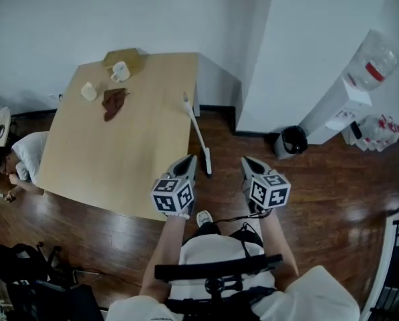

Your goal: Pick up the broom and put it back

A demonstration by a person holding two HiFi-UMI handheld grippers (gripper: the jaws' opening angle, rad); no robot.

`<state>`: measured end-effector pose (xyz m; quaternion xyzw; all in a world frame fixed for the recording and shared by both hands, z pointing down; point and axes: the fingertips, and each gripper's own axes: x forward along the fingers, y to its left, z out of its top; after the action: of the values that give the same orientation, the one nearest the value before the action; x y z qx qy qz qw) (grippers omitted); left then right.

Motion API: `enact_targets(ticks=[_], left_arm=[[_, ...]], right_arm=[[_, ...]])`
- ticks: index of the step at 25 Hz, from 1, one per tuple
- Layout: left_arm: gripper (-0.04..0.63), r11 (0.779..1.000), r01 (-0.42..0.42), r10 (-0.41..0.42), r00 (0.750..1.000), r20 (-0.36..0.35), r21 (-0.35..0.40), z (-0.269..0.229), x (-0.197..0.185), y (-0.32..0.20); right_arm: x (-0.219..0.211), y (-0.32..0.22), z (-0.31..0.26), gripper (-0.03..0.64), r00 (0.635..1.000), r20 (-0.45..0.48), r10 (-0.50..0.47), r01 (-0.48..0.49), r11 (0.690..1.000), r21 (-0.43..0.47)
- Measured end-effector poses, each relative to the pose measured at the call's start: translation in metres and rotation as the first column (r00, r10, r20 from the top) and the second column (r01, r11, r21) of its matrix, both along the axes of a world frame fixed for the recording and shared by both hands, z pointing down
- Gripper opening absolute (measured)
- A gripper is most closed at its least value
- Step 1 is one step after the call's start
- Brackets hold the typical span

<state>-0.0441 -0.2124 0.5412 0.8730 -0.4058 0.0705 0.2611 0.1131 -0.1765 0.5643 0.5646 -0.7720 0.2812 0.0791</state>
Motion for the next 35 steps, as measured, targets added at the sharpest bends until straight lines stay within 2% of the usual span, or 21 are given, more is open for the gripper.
enact_targets(ticks=[7, 17, 21, 27, 35], left_arm=[[-0.011, 1.000, 0.021, -0.021, 1.000, -0.017, -0.020, 0.005, -0.005, -0.044], [-0.011, 0.992, 0.122, -0.123, 0.992, -0.017, -0.041, 0.012, -0.014, -0.070], [-0.011, 0.987, 0.150, -0.151, 0.988, -0.015, -0.055, 0.019, -0.013, -0.077], [-0.011, 0.980, 0.184, -0.184, 0.983, 0.007, -0.081, 0.037, -0.018, -0.089], [-0.011, 0.972, 0.204, -0.204, 0.979, 0.015, -0.118, 0.060, -0.019, -0.118]], right_arm=[[-0.010, -0.049, 0.006, 0.008, 0.999, -0.012, -0.031, 0.031, 0.999, -0.023], [-0.027, -0.096, 0.015, 0.011, 0.986, -0.023, -0.166, 0.166, 0.986, -0.008], [-0.033, -0.125, 0.024, 0.033, 0.976, -0.049, -0.211, 0.213, 0.977, 0.018], [-0.054, -0.182, 0.047, 0.166, 0.955, -0.093, -0.281, 0.281, 0.960, -0.011], [-0.088, -0.252, 0.077, 0.178, 0.930, -0.153, -0.334, 0.333, 0.942, -0.034]])
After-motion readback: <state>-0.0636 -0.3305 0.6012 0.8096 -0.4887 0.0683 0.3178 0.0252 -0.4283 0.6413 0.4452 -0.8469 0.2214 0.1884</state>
